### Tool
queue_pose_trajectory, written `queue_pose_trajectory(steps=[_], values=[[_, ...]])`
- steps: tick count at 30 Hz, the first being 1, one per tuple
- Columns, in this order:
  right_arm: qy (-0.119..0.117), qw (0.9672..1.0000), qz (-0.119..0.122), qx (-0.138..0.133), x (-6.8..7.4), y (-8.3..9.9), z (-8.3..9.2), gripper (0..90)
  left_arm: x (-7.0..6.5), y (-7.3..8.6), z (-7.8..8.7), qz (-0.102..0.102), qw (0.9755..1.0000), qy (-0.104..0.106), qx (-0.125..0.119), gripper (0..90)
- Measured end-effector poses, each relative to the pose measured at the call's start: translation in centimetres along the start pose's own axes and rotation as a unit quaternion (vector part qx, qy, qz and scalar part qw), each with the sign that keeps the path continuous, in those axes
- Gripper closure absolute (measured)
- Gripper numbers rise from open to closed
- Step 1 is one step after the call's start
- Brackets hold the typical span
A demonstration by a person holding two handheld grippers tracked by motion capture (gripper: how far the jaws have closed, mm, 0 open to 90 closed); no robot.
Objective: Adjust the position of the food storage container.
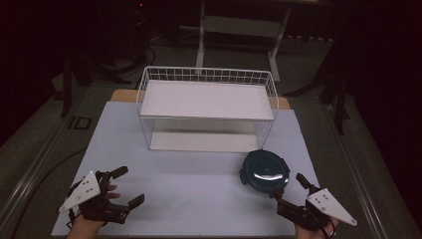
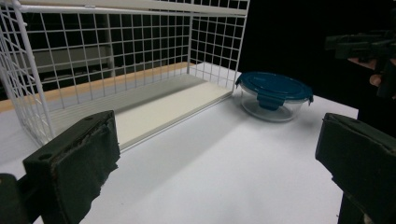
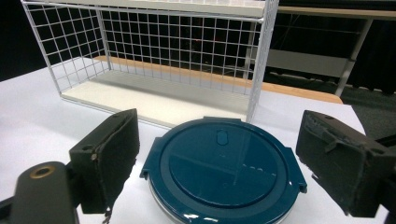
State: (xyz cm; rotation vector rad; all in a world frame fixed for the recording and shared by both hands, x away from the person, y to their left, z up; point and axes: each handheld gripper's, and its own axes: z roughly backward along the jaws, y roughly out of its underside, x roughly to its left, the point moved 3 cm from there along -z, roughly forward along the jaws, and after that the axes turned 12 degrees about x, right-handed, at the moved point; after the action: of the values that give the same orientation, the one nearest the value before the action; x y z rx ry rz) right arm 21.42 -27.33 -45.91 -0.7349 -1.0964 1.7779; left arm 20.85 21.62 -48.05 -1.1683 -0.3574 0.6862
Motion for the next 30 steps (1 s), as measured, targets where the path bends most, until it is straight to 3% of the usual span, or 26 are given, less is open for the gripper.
queue_pose_trajectory(steps=[13, 22, 23, 28, 30], values=[[-0.012, 0.9999, 0.009, -0.005, 0.2, -0.3, 0.2, 13.4, 0.1, 0.1, 0.0, 0.003, 1.0000, 0.002, 0.004, 0.0], [-0.020, 0.9991, 0.030, -0.021, 1.1, -1.8, 0.7, 14.1, 0.2, 0.1, 0.0, 0.000, 1.0000, 0.004, 0.008, 0.0], [-0.023, 0.9992, 0.023, -0.022, 1.1, -2.0, 0.6, 14.1, 0.2, 0.1, 0.1, 0.000, 1.0000, 0.004, 0.008, 0.0], [-0.040, 0.9987, 0.025, -0.021, 0.1, -3.2, 0.0, 13.0, 0.2, 0.0, 0.2, 0.001, 1.0000, 0.004, 0.005, 0.0], [-0.033, 0.9986, 0.033, -0.023, -0.3, -3.6, -0.3, 13.0, 0.3, 0.0, 0.2, -0.001, 1.0000, 0.004, 0.005, 0.0]])
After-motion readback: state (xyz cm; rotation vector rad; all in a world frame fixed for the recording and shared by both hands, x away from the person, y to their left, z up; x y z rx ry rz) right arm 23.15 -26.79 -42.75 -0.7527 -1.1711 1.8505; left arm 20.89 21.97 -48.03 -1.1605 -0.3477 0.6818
